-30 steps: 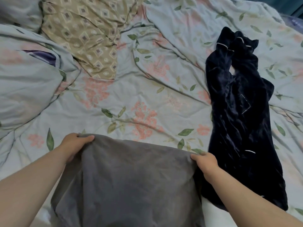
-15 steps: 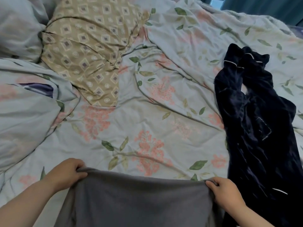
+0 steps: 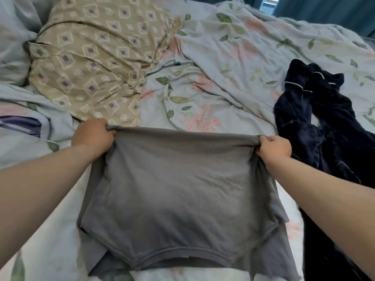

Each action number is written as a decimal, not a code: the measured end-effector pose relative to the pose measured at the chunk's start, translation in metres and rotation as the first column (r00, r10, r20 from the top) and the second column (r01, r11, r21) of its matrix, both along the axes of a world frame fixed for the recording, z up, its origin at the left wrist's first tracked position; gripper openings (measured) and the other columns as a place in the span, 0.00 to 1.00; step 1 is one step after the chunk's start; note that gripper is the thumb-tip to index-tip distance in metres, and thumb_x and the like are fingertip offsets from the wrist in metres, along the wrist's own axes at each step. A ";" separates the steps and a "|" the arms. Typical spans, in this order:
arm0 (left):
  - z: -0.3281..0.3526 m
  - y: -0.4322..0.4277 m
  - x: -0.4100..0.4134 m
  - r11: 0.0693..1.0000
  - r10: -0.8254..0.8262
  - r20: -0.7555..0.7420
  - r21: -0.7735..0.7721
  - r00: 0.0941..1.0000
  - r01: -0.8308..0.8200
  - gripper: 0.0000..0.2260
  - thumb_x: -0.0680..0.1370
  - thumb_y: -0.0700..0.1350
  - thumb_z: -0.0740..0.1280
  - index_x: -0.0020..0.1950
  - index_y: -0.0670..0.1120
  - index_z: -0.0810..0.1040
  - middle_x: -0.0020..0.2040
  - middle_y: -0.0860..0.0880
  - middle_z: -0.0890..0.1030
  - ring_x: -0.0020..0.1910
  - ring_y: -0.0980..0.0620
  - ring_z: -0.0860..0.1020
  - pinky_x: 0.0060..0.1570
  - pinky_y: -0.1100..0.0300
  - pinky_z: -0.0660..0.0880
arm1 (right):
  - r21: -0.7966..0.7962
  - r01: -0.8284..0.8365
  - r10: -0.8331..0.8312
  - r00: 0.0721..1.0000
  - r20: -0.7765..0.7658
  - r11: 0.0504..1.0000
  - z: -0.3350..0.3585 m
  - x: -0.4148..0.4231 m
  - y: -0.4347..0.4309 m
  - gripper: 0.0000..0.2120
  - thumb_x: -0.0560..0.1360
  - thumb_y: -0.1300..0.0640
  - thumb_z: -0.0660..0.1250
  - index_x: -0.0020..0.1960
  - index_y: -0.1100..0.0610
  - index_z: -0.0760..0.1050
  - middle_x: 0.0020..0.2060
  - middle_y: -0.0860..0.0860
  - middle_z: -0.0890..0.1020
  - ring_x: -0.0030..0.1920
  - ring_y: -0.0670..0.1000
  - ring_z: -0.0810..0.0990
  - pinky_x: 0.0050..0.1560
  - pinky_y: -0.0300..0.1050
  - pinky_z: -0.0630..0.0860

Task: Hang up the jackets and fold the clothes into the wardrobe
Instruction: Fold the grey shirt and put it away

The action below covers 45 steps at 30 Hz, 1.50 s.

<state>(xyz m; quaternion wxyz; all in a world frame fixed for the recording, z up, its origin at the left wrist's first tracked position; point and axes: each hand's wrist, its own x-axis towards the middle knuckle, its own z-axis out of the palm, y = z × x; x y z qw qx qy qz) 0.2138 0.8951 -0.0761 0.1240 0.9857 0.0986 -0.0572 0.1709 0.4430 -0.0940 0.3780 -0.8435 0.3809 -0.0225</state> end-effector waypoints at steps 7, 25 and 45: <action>0.003 -0.019 0.055 0.997 0.064 0.180 0.034 0.982 -0.071 0.08 0.76 0.47 0.68 0.49 0.42 0.78 0.52 0.35 0.78 0.53 0.32 0.75 0.49 0.46 0.74 | -0.021 -0.094 0.096 0.982 0.162 0.995 -0.004 0.056 -0.003 0.12 0.78 0.51 0.64 0.49 0.59 0.81 0.51 0.58 0.83 0.53 0.60 0.82 0.59 0.59 0.78; -0.094 -0.062 -0.132 0.874 -0.470 -0.002 0.138 0.883 0.466 0.41 0.75 0.72 0.42 0.77 0.45 0.64 0.77 0.43 0.64 0.75 0.43 0.63 0.73 0.41 0.57 | -0.497 -0.715 0.693 0.667 -0.273 0.492 -0.063 -0.109 0.035 0.31 0.78 0.40 0.56 0.78 0.53 0.61 0.78 0.55 0.60 0.78 0.54 0.57 0.77 0.53 0.49; -0.014 -0.394 -0.034 0.871 -0.428 -0.254 -0.372 0.868 0.321 0.26 0.73 0.57 0.69 0.61 0.44 0.62 0.53 0.46 0.77 0.50 0.43 0.79 0.39 0.52 0.74 | 0.152 -0.248 0.256 0.966 -0.029 0.957 -0.007 -0.155 0.044 0.14 0.74 0.58 0.68 0.36 0.41 0.72 0.33 0.48 0.74 0.38 0.42 0.75 0.32 0.36 0.66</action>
